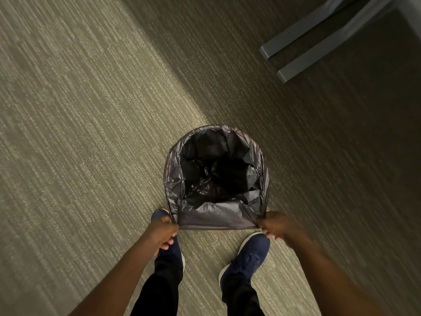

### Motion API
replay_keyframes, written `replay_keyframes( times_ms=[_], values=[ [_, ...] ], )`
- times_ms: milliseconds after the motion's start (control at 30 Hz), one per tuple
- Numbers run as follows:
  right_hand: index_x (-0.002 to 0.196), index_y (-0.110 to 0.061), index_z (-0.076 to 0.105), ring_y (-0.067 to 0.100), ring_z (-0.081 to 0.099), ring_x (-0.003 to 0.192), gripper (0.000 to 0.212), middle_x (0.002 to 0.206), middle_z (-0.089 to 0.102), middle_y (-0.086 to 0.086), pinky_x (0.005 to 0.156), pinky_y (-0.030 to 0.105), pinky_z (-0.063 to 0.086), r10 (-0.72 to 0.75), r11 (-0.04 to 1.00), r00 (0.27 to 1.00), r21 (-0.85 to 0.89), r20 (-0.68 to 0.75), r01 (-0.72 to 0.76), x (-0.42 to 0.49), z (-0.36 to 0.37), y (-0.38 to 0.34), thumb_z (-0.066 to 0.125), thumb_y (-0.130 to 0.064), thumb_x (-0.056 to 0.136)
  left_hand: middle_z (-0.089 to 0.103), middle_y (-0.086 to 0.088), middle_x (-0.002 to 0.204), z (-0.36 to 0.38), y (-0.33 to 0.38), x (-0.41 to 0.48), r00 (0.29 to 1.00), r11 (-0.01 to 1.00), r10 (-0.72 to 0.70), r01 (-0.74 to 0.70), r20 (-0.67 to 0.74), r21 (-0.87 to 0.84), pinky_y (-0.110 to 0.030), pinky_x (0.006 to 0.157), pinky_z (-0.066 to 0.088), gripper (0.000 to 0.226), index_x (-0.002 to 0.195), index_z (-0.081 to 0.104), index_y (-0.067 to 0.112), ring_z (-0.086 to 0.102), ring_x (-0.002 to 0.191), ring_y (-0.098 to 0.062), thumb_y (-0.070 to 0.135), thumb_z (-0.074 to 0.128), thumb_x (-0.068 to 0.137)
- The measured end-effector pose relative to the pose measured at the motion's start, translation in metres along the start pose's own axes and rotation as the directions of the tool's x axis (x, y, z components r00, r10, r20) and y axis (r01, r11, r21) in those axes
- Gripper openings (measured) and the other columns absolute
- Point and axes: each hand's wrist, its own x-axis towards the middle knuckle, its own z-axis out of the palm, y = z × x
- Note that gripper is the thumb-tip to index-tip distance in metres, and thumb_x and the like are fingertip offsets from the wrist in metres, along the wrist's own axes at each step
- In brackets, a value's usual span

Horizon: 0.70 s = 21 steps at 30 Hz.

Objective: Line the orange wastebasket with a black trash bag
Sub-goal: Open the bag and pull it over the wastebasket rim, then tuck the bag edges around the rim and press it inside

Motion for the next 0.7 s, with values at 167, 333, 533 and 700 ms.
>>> replay_keyframes(
  times_ms=[167,333,533,700],
  values=[
    [0.124,-0.013,0.067,0.031,0.063,0.117,0.048,0.128,0.068,0.013,0.09,0.033,0.05,-0.122,0.893,0.988,-0.445,-0.099,0.065,0.004,0.008,-0.001,0.055,-0.048,0.093,0.046,-0.008,0.063,0.004,-0.01,0.003,1.0,0.999,0.002,-0.001,-0.015,0.041,-0.024,0.05,0.023,0.025,0.075,0.043,0.015,0.037,0.049,-0.016,-0.002,0.052,0.091],
    [0.112,-0.01,0.069,0.036,0.067,0.109,0.038,0.117,0.072,0.017,0.085,0.036,0.052,-0.105,0.96,0.963,-0.277,-0.247,0.033,0.014,0.026,-0.006,0.058,-0.041,0.094,0.055,-0.01,0.066,0.011,-0.006,0.013,0.996,0.997,0.043,-0.039,-0.072,0.067,-0.024,0.05,0.032,0.013,0.08,0.05,0.012,0.046,0.051,-0.021,0.005,0.052,0.091],
    [0.103,-0.003,0.064,0.033,0.072,0.079,0.023,0.09,0.074,0.015,0.07,0.038,0.057,0.108,0.979,0.96,0.197,-0.259,-0.057,0.032,0.032,-0.009,0.055,-0.024,0.097,0.071,-0.018,0.092,0.016,-0.004,0.026,0.952,0.99,0.114,-0.134,-0.284,-0.053,-0.049,0.076,0.056,0.005,0.092,0.061,0.015,0.07,0.089,-0.041,0.011,0.057,0.092],
    [0.124,-0.01,0.061,0.03,0.067,0.086,0.029,0.11,0.072,0.015,0.076,0.04,0.054,0.301,0.777,0.791,0.618,-0.532,0.12,0.012,0.018,-0.009,0.05,-0.02,0.1,0.067,-0.019,0.117,0.02,0.015,0.003,0.837,0.819,-0.034,-0.289,-0.546,-0.495,-0.046,0.078,0.054,0.036,0.129,0.055,0.015,0.065,0.093,-0.036,0.022,0.043,0.096]
  ],
)
